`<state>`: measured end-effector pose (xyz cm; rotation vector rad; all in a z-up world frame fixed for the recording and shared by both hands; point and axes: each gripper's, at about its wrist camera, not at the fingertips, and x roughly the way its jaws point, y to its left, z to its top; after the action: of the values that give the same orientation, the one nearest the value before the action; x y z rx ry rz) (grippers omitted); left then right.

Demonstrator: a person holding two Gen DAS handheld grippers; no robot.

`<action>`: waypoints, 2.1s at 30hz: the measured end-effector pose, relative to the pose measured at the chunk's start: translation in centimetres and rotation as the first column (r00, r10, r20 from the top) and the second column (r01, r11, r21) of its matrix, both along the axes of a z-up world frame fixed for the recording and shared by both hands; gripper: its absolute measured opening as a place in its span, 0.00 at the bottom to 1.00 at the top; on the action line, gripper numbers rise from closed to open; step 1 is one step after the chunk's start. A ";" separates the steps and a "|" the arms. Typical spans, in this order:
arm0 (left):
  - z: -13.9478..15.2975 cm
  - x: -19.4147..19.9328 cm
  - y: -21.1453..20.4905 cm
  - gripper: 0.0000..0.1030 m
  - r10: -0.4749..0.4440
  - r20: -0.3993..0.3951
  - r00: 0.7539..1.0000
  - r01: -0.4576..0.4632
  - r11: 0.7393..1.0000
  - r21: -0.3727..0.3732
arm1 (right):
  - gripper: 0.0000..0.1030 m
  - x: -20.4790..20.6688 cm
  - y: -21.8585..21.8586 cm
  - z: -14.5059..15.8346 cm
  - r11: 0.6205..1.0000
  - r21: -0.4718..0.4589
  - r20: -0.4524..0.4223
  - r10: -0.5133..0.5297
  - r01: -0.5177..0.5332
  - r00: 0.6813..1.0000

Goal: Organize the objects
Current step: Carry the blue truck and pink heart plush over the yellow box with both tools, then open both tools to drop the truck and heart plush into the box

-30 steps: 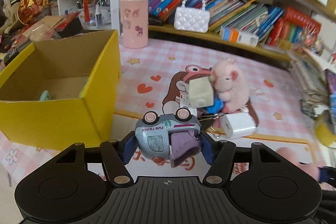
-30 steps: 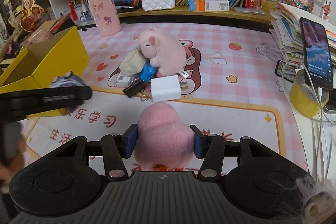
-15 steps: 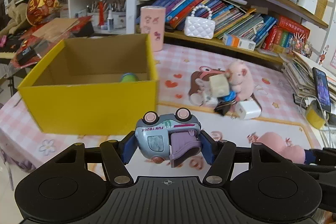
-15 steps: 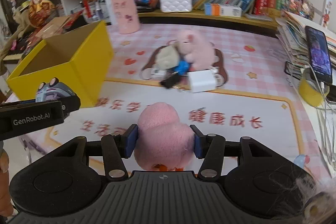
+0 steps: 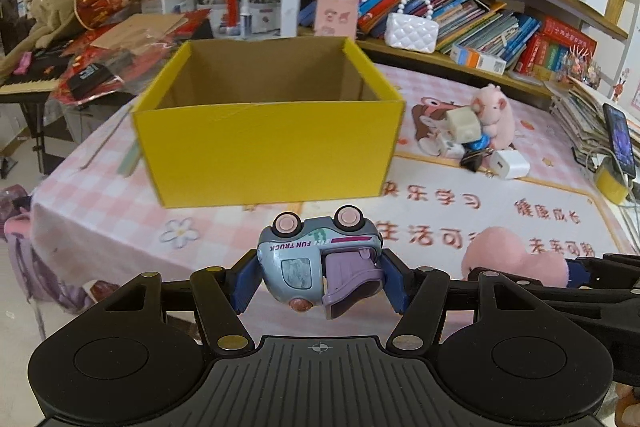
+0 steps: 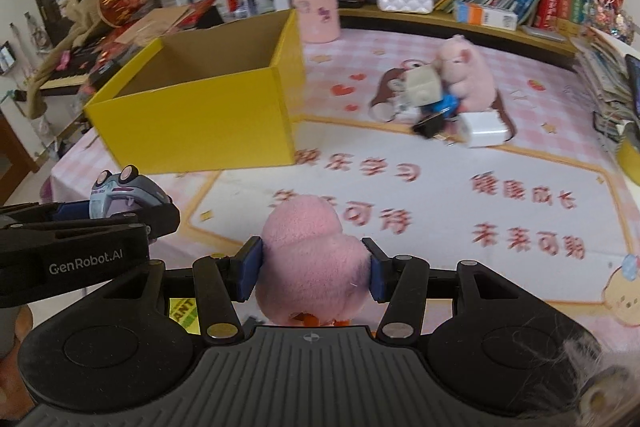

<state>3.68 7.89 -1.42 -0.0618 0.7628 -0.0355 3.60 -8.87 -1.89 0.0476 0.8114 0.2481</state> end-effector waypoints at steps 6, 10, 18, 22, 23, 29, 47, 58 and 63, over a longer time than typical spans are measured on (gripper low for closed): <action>0.1 -1.7 2.7 0.61 0.003 0.008 1.000 -0.003 1.000 0.016 | 0.48 -1.4 2.9 -0.2 1.000 0.024 -0.004 0.011 -0.011 1.000; 0.3 -2.6 4.1 0.61 0.005 0.022 1.000 -0.006 1.000 0.019 | 0.48 -2.0 4.5 0.0 0.999 0.030 0.009 0.018 -0.019 1.000; 0.5 -4.1 6.9 0.61 0.017 0.044 0.999 -0.018 1.000 0.016 | 0.48 -2.7 7.4 0.4 0.999 0.021 0.032 0.050 -0.050 0.998; 0.8 -4.5 8.0 0.61 0.034 0.066 0.997 -0.035 0.999 0.014 | 0.48 -2.7 8.8 0.8 0.997 0.012 0.044 0.070 -0.070 0.997; 0.8 -4.6 8.2 0.61 0.038 0.069 0.997 -0.039 0.999 0.013 | 0.48 -2.8 9.1 0.9 0.997 0.010 0.044 0.074 -0.075 0.996; 0.9 -4.9 9.4 0.61 0.063 0.069 0.996 -0.062 0.998 -0.016 | 0.48 -2.9 10.3 0.8 0.995 -0.004 0.028 0.097 -0.097 0.995; 5.6 1.5 10.0 0.61 0.109 0.235 0.966 -0.104 0.994 -0.037 | 0.48 4.1 9.2 5.7 0.999 0.030 0.248 0.011 -0.019 0.969; 4.7 10.4 8.1 0.61 0.088 0.226 0.970 -0.105 0.992 0.064 | 0.48 13.8 8.6 5.4 0.999 0.005 0.255 0.044 -0.046 0.966; 3.1 13.0 7.2 0.61 0.070 0.173 0.983 -0.093 0.987 0.128 | 0.45 17.5 9.6 3.7 0.991 -0.039 0.207 0.136 -0.131 0.969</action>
<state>16.70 15.08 1.65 0.0387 0.5920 0.0882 21.14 0.73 1.78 -0.0560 0.6085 0.3640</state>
